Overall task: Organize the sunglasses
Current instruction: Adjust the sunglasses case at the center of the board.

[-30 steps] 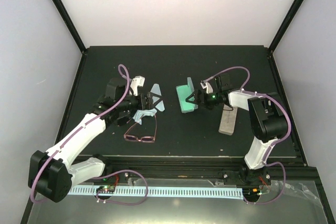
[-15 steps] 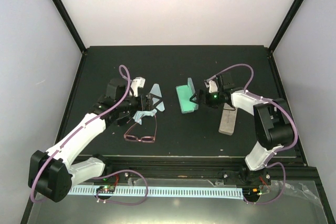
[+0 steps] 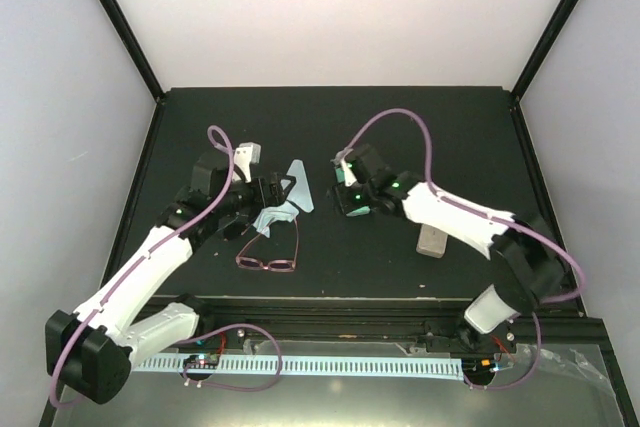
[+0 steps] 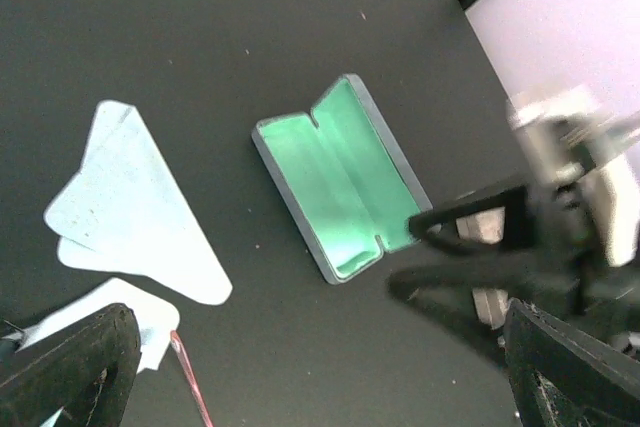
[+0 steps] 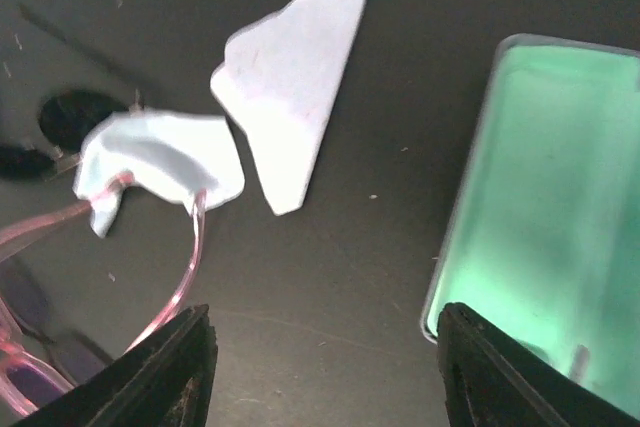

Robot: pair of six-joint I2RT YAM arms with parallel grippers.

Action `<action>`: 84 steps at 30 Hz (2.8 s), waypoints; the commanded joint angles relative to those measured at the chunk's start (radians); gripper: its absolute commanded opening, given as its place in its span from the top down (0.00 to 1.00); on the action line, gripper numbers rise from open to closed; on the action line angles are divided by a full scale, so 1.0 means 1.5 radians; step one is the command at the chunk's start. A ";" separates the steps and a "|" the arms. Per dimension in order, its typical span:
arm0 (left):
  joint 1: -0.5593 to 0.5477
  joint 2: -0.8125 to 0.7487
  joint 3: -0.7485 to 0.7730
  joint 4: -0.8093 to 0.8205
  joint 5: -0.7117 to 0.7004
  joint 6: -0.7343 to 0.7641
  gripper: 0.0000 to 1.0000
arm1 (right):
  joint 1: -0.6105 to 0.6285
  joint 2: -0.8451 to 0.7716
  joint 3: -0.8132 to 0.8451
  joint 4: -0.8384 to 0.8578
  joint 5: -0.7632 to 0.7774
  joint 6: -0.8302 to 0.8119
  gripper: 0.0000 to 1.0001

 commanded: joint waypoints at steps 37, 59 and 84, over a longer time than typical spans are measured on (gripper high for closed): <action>0.004 -0.079 0.018 -0.008 0.065 -0.016 0.01 | 0.012 0.330 0.220 -0.255 -0.058 -0.082 0.63; 0.004 -0.040 -0.064 0.023 0.037 -0.018 0.01 | -0.007 0.321 0.197 -0.224 0.305 0.106 0.42; 0.004 -0.273 -0.119 -0.015 -0.134 -0.044 0.03 | 0.103 0.298 0.208 -0.055 0.126 0.120 0.54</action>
